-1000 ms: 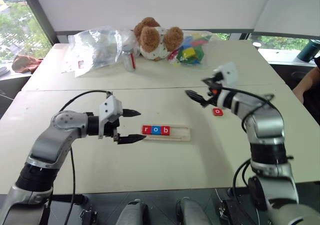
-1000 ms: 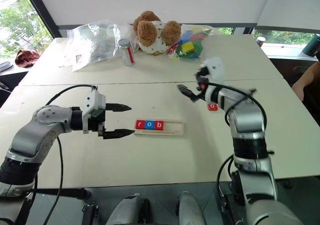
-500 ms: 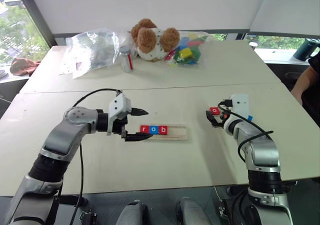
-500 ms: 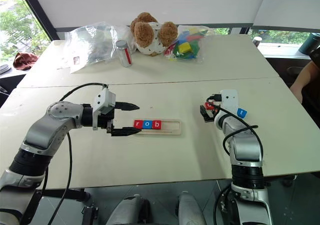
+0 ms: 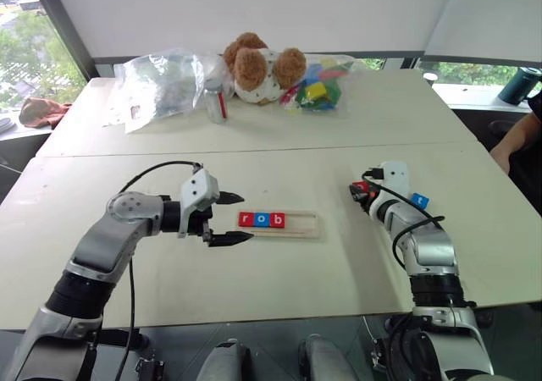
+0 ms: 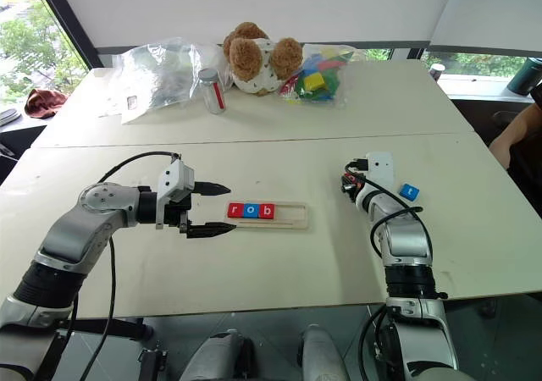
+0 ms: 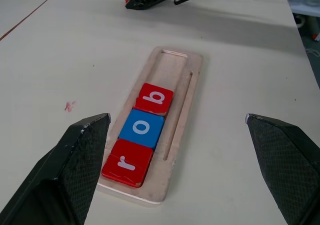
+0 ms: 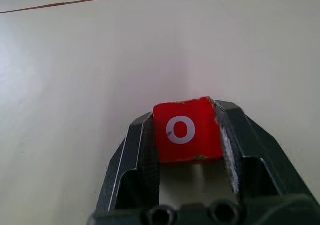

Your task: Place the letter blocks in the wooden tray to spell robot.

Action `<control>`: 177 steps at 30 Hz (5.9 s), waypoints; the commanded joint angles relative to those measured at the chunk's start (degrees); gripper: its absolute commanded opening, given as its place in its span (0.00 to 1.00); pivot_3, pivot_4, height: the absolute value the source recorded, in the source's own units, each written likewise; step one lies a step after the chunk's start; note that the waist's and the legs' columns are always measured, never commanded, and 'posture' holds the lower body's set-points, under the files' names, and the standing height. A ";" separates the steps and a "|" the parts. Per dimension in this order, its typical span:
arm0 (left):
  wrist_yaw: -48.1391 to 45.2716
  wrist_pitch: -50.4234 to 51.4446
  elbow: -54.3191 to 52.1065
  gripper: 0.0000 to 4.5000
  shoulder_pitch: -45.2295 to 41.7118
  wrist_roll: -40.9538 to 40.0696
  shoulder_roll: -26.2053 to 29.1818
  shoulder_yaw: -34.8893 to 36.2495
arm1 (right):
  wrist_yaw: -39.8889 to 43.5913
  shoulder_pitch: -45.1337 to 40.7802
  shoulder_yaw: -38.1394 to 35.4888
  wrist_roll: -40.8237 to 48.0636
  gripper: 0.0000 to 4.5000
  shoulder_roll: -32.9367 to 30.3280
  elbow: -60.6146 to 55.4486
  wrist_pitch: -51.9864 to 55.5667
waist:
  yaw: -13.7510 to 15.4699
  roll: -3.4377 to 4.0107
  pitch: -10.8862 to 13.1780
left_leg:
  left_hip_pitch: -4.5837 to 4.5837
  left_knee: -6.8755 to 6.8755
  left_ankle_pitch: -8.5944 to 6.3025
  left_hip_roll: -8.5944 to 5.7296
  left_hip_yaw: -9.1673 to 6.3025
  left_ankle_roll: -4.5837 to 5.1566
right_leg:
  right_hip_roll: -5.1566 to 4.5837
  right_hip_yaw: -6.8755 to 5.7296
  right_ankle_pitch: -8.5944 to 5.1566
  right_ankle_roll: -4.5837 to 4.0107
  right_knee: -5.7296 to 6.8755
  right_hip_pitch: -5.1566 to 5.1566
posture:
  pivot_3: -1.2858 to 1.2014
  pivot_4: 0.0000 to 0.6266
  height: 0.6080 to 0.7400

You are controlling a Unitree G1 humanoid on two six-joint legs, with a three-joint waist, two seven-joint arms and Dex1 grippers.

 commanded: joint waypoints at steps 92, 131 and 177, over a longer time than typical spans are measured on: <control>-1.77 -1.50 -6.61 1.00 5.33 1.00 8.66 3.69 | 56.53 -13.37 27.75 -1.15 0.26 -15.28 5.25 -21.94 | 0.87 0.04 0.17 | -0.31 0.00 0.00 -0.04 0.03 -0.06 | -0.17 -0.14 0.01 -0.01 -0.37 -0.16 | 0.52 0.24 1.00; 0.24 -2.19 -5.46 1.00 4.34 1.75 6.50 2.59 | 52.61 -15.36 25.68 -0.78 1.00 -11.75 5.67 -20.47 | 0.00 0.04 0.17 | -0.23 -0.01 -0.06 0.01 0.01 0.05 | -0.08 -0.15 0.01 -0.01 -0.28 -0.15 | 0.52 0.24 1.00; -1.16 6.12 -12.33 1.00 -2.58 -6.59 2.18 0.69 | -1.93 6.98 -10.03 -7.62 1.00 -4.36 -27.02 16.29 | 1.08 -0.04 0.08 | -0.31 -0.03 0.10 -0.01 -0.09 -0.25 | -0.12 -0.09 0.01 -0.01 -0.29 -0.15 | 0.52 0.24 1.00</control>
